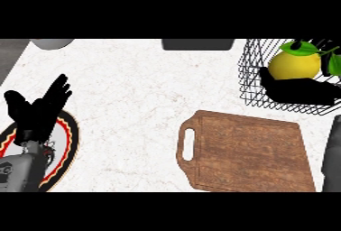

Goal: Pick the lemon from the cutting board and place it in the basket

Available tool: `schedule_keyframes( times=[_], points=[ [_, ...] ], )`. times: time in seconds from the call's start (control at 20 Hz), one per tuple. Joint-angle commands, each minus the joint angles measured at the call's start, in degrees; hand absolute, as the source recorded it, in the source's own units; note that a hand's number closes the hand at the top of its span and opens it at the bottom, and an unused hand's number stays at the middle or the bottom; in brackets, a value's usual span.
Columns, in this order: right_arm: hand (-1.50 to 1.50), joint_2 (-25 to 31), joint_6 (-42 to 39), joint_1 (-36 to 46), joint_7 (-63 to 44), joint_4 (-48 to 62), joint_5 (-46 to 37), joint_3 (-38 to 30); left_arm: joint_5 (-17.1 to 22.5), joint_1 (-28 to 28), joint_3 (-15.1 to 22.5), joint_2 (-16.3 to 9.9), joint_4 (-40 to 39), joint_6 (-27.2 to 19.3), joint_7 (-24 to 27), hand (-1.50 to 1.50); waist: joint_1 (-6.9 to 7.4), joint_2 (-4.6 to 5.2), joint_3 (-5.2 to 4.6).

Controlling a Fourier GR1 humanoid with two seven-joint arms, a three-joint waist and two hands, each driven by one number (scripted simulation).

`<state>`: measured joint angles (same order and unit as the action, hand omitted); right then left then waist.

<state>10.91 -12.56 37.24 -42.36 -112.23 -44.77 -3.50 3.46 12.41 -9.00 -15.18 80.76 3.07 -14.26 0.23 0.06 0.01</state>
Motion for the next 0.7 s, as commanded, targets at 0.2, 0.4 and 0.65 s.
schedule_keyframes(
  times=[0.2, 0.4, 0.65],
  points=[
    [1.50, 4.95, 3.42, -2.00, 13.56, 10.54, 8.14, -9.77, 0.48, 2.97, -1.99, -1.72, -3.14, 1.35, -0.23, 0.00, -0.18, 0.01, 0.01],
    [1.50, 4.60, 8.13, -4.23, 18.88, 15.94, 7.59, -10.09, 0.27, 2.66, -2.53, -1.01, -5.81, 1.86, 3.63, 0.00, -0.20, 0.03, -0.01],
    [-1.50, 1.11, 19.35, -2.65, 15.45, 23.64, 1.21, -12.26, -1.77, -2.53, 0.00, 1.75, -3.62, 0.77, 6.01, 0.00, 0.29, 0.14, -0.02]
  ],
)
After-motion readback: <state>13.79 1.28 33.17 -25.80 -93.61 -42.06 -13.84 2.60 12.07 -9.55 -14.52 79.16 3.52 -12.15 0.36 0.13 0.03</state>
